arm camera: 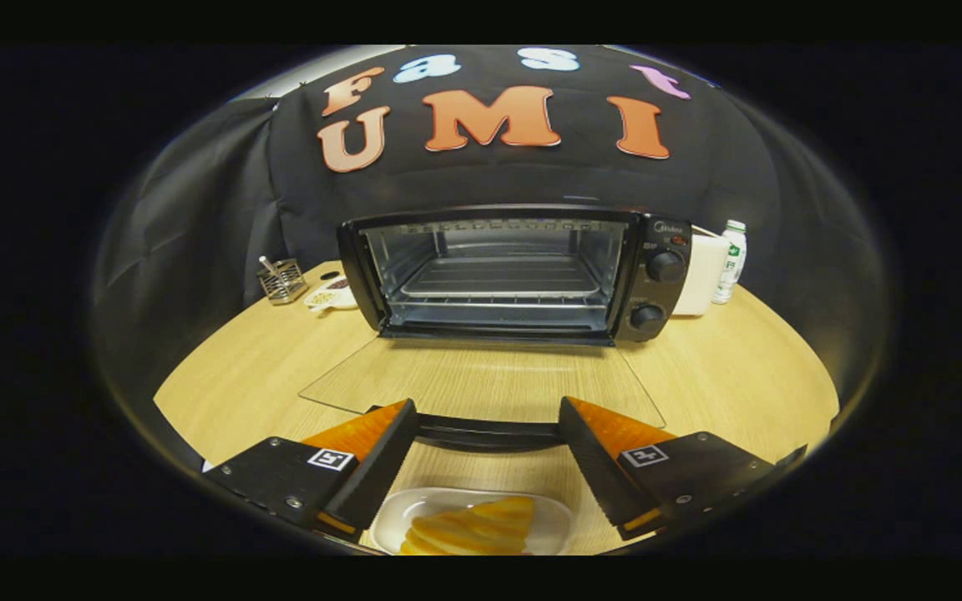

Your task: Open the toaster oven, put the food inside, and close the toaster oven door.

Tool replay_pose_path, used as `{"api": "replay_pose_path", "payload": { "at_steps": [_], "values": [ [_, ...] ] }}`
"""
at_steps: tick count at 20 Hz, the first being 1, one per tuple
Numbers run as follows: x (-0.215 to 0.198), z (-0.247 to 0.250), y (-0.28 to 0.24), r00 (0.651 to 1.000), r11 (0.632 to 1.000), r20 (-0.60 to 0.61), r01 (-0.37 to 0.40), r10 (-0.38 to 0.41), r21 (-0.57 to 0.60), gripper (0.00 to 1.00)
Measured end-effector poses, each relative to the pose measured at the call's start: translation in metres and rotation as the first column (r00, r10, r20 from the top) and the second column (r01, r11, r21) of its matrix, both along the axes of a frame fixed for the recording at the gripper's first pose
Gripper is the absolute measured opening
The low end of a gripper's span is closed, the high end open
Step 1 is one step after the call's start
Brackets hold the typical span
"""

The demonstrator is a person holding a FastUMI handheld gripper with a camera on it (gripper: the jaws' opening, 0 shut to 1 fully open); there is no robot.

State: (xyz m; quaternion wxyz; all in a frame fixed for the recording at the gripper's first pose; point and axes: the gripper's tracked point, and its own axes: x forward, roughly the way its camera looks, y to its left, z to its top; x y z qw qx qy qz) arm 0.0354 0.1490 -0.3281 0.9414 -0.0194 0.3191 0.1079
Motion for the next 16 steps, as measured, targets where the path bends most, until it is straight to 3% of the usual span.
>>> {"api": "replay_pose_path", "payload": {
  "at_steps": [7,12,16],
  "values": [
    [-0.005,-0.013,-0.002,1.0,1.0,-0.01,0.007,-0.007,-0.024,1.0],
    [-0.028,0.028,-0.011,0.997,0.996,0.047,0.061,-0.064,0.069,1.0],
    [-0.066,0.05,-0.03,0.982,0.989,0.13,0.127,-0.135,0.072,0.99]
  ]
}}
